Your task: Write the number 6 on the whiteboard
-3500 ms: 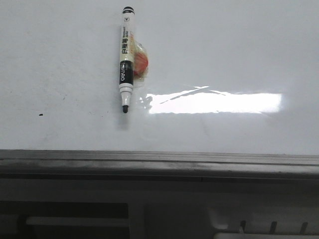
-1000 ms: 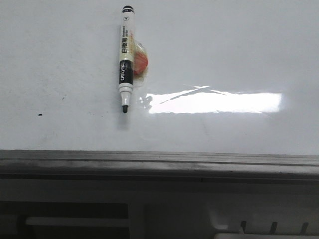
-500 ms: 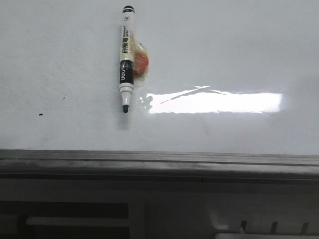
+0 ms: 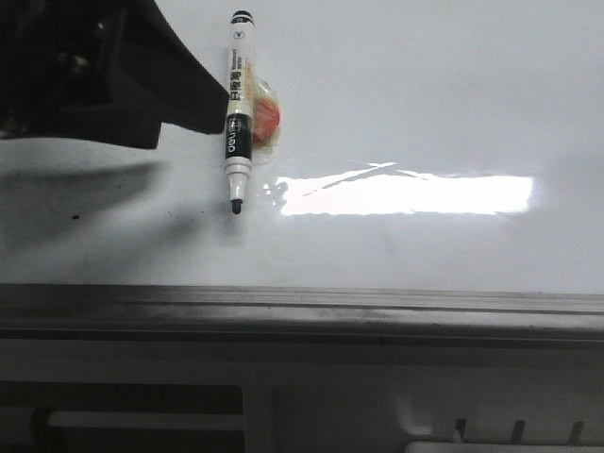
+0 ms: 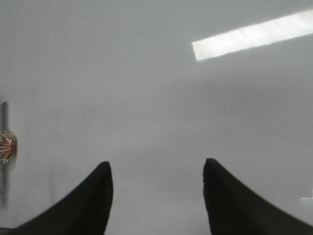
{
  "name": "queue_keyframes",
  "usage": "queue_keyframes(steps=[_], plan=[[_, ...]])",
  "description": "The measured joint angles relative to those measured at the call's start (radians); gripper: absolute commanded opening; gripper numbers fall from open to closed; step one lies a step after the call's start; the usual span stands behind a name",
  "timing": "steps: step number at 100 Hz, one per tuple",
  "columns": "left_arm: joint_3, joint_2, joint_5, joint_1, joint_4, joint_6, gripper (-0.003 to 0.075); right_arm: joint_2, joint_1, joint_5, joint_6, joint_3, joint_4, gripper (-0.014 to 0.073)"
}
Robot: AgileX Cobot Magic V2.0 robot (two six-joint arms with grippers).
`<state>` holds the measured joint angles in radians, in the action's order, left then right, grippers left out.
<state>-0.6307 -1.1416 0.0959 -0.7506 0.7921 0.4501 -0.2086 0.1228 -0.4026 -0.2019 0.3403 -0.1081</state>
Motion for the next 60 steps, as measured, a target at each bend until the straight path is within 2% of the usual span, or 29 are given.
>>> queue_keyframes(steps=[18,42,51,60], plan=[[-0.011,-0.08,-0.057,-0.002,0.058,0.0,0.0389,0.0,0.0,0.0,0.0,0.0,0.0,0.0366],[-0.052,-0.125,-0.057,-0.009,0.08,0.0,0.0379,0.0,0.0,0.018,0.0,0.0,0.0,0.0366],[-0.059,-0.14,-0.057,-0.01,0.082,0.0,0.0293,0.0,0.0,0.018,0.0,0.0,0.0,0.0366],[-0.06,-0.152,-0.057,-0.011,0.084,0.0,0.0107,0.0,0.0,0.018,0.0,0.0,0.0,0.0366]])
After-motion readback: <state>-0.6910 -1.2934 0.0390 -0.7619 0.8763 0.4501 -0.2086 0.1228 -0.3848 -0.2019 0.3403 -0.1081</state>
